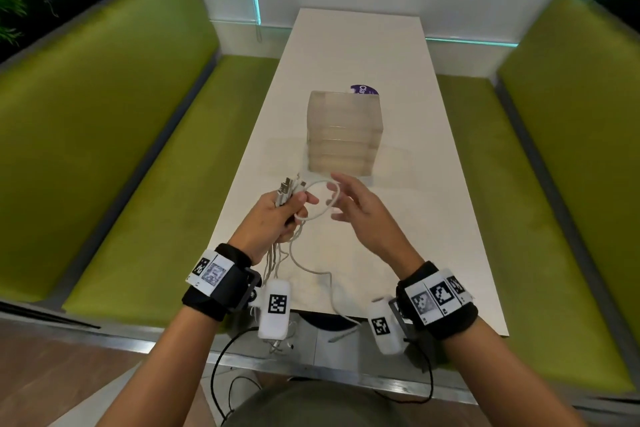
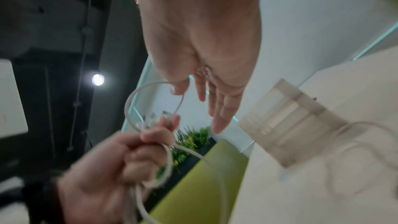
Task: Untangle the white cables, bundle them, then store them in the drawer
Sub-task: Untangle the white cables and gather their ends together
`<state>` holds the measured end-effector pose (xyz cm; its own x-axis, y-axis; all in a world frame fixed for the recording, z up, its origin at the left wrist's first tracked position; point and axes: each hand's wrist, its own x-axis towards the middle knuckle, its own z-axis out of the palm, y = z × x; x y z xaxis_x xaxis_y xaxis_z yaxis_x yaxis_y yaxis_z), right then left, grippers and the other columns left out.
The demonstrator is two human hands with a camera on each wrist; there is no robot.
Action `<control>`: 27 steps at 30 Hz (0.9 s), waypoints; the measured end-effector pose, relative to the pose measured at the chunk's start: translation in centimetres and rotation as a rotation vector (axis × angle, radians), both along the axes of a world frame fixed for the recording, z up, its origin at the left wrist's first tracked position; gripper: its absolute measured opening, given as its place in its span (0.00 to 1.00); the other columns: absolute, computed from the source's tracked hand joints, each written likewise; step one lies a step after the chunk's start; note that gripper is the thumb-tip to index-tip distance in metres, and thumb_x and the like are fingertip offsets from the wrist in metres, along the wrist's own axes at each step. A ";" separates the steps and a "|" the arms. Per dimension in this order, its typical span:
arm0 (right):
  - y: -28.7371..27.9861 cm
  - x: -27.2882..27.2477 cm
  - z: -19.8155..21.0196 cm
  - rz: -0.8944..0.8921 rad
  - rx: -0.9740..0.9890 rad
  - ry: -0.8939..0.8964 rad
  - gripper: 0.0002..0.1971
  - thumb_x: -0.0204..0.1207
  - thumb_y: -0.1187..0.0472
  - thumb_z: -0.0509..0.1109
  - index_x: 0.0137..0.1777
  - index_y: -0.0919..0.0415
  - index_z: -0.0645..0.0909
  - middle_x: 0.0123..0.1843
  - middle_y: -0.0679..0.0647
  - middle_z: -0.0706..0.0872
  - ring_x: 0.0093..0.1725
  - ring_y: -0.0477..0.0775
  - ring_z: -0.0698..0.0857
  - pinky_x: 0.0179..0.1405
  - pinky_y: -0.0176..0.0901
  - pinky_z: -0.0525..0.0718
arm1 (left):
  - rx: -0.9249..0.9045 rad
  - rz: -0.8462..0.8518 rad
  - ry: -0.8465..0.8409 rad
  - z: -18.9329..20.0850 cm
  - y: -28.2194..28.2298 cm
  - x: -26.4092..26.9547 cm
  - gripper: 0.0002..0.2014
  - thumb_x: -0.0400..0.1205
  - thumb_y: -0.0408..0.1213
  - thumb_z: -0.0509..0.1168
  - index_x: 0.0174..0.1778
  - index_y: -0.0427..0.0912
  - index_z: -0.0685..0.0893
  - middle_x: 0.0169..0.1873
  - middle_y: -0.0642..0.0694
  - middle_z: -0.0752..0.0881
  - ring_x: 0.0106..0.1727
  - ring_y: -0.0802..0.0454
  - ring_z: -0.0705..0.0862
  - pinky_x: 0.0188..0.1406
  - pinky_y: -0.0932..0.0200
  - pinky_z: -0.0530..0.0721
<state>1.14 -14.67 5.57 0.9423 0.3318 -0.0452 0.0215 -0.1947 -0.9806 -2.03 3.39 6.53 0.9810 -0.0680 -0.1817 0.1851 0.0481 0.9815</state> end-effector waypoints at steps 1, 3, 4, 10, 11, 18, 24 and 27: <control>0.3 0.0 1.0 0.021 0.070 0.018 0.17 0.85 0.59 0.58 0.72 0.54 0.74 0.65 0.54 0.82 0.61 0.53 0.85 0.59 0.46 0.86 | 0.010 -0.034 0.009 0.1 -0.2 -0.2 0.14 0.87 0.40 0.58 0.53 0.33 0.83 0.24 0.53 0.74 0.19 0.59 0.60 0.18 0.65 0.56; 0.5 -0.1 2.2 0.079 0.137 0.021 0.14 0.85 0.60 0.60 0.67 0.58 0.79 0.62 0.57 0.85 0.59 0.58 0.87 0.58 0.48 0.87 | 0.016 -0.102 0.018 0.3 -0.4 -0.4 0.13 0.87 0.40 0.57 0.48 0.35 0.84 0.23 0.53 0.74 0.19 0.59 0.61 0.17 0.66 0.57; 0.5 -0.2 2.4 0.101 0.152 0.004 0.13 0.84 0.62 0.61 0.64 0.61 0.81 0.61 0.59 0.86 0.58 0.61 0.87 0.58 0.49 0.87 | 0.021 -0.129 0.019 0.5 -0.5 -0.6 0.13 0.87 0.39 0.57 0.44 0.39 0.85 0.23 0.53 0.75 0.18 0.59 0.61 0.17 0.67 0.58; -0.7 0.6 2.6 0.104 -0.056 -0.162 0.10 0.81 0.66 0.65 0.51 0.64 0.88 0.47 0.56 0.91 0.47 0.53 0.89 0.47 0.40 0.86 | 0.087 0.023 0.018 0.7 0.9 -0.4 0.15 0.87 0.41 0.58 0.51 0.35 0.86 0.41 0.45 0.92 0.20 0.59 0.68 0.18 0.69 0.65; -1.1 0.6 2.7 0.135 -0.116 -0.120 0.09 0.81 0.63 0.66 0.50 0.63 0.88 0.43 0.55 0.91 0.43 0.52 0.89 0.45 0.40 0.86 | 0.063 0.093 0.009 0.6 1.4 -0.2 0.14 0.86 0.41 0.59 0.51 0.36 0.85 0.46 0.43 0.92 0.20 0.59 0.69 0.17 0.70 0.65; -1.3 -1.0 1.1 0.795 -0.509 0.155 0.15 0.75 0.66 0.72 0.62 0.59 0.85 0.58 0.56 0.90 0.48 0.46 0.88 0.53 0.42 0.86 | -0.115 0.190 -0.033 0.6 1.8 0.3 0.15 0.89 0.40 0.54 0.46 0.36 0.82 0.31 0.49 0.85 0.19 0.59 0.67 0.16 0.68 0.61; -1.8 -0.4 -2.6 0.737 -0.639 0.114 0.24 0.73 0.79 0.61 0.63 0.58 0.81 0.65 0.49 0.84 0.63 0.48 0.83 0.58 0.44 0.84 | -0.170 0.182 -0.057 1.0 1.6 0.1 0.15 0.88 0.41 0.54 0.47 0.36 0.82 0.25 0.50 0.77 0.17 0.59 0.64 0.15 0.68 0.60; -2.8 1.3 -5.4 0.395 -0.587 0.152 0.15 0.74 0.77 0.62 0.53 0.62 0.83 0.57 0.56 0.86 0.53 0.53 0.85 0.49 0.41 0.84 | -0.187 0.207 -0.054 1.3 1.8 0.1 0.15 0.88 0.42 0.54 0.46 0.37 0.81 0.23 0.51 0.75 0.17 0.59 0.62 0.15 0.67 0.58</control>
